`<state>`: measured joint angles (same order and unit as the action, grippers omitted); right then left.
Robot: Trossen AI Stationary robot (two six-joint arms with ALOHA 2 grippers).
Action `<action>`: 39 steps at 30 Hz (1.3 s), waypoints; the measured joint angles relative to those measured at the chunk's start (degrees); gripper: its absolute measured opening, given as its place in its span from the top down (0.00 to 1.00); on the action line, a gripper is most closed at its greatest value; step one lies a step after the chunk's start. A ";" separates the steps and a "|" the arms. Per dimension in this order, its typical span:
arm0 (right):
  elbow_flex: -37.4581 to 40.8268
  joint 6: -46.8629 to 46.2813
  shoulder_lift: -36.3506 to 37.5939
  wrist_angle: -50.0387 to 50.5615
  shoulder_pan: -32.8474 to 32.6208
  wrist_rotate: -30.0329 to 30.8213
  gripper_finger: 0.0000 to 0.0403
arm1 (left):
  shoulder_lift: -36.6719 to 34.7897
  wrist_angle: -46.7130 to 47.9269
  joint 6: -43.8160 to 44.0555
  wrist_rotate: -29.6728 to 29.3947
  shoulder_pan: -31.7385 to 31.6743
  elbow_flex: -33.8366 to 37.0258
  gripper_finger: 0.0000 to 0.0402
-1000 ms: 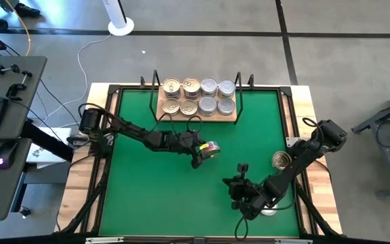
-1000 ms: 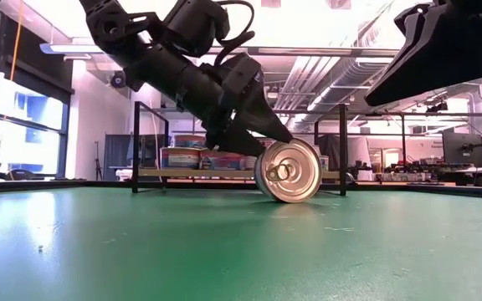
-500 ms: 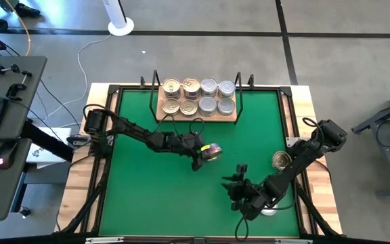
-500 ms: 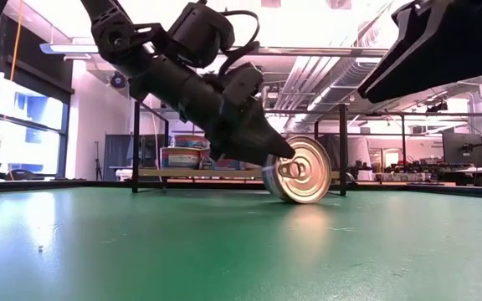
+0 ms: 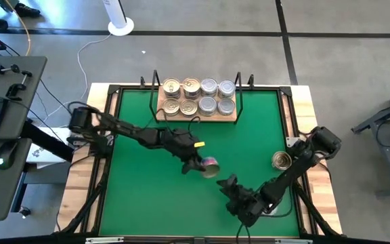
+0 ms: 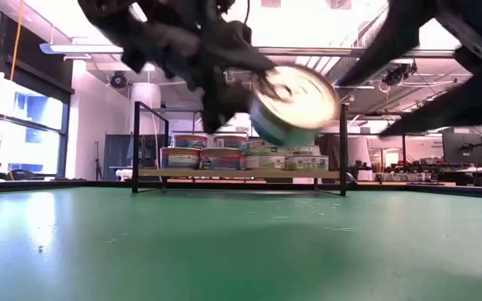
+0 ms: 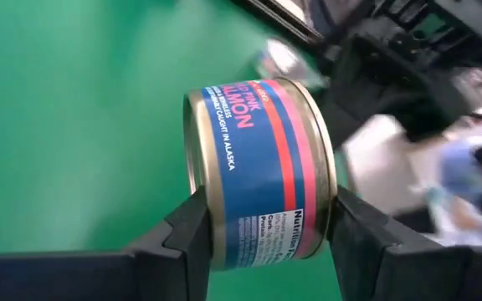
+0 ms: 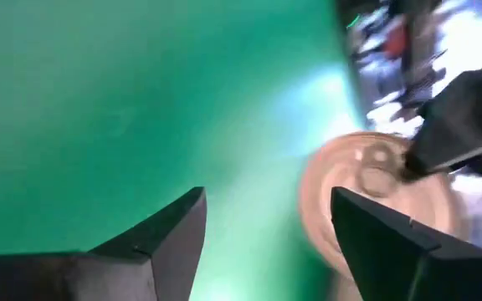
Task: Stack canned seafood by type on shelf
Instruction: Stack the blue/pink tuna can on top of the other blue/pink tuna can on the shelf
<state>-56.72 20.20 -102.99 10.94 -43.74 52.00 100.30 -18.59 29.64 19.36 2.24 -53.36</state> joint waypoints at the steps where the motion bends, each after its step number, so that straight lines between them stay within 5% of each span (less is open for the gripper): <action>1: -0.21 5.47 -0.79 -2.54 -0.29 2.89 0.38 | -1.37 1.73 0.92 1.48 0.01 0.08 0.62; 7: -0.29 40.68 -3.70 -16.46 -0.75 21.39 0.38 | -8.98 5.40 7.69 8.72 0.63 0.11 0.62; 10: -0.33 53.71 -3.88 -20.54 -0.04 22.99 0.38 | -11.34 5.98 10.62 10.16 1.11 0.15 0.62; 22: -0.74 64.33 -3.97 -28.30 3.87 17.40 0.47 | -14.21 12.55 8.84 11.27 -0.48 0.01 0.62; 28: -2.69 58.17 -3.74 -29.62 3.71 15.36 0.52 | -13.83 15.45 8.45 8.14 -3.09 2.90 0.62; 33: -3.38 44.48 -3.80 -29.02 3.63 8.35 0.52 | -13.79 -3.27 16.75 7.51 -2.21 14.63 0.62; 39: -3.31 48.04 -3.93 -26.18 4.49 5.83 0.46 | -13.96 -42.82 29.56 -0.02 1.06 29.82 0.62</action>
<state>-60.03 68.24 -106.91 -15.25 -39.25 57.83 86.35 -61.42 59.20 19.34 3.30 -23.55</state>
